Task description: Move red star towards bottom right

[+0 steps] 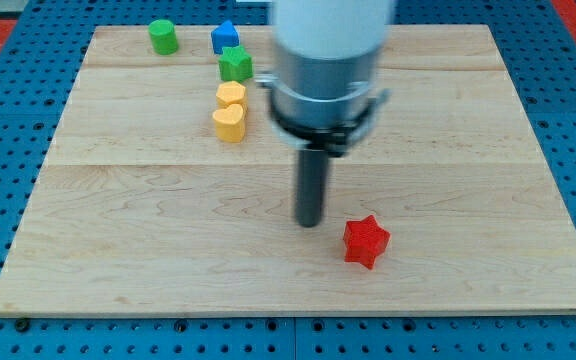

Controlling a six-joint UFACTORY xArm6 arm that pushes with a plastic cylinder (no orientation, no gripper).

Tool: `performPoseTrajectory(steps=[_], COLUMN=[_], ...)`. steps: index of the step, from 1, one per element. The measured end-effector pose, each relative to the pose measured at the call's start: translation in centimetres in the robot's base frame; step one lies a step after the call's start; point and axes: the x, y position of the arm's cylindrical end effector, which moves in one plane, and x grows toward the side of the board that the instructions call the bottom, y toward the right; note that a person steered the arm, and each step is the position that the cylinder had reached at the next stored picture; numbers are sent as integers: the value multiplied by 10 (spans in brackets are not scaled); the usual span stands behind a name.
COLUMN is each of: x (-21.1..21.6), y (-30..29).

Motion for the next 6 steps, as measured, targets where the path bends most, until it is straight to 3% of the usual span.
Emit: performPoseTrajectory(steps=[2, 3, 5, 6], x=[37, 59, 3, 2], y=[24, 68, 55, 101])
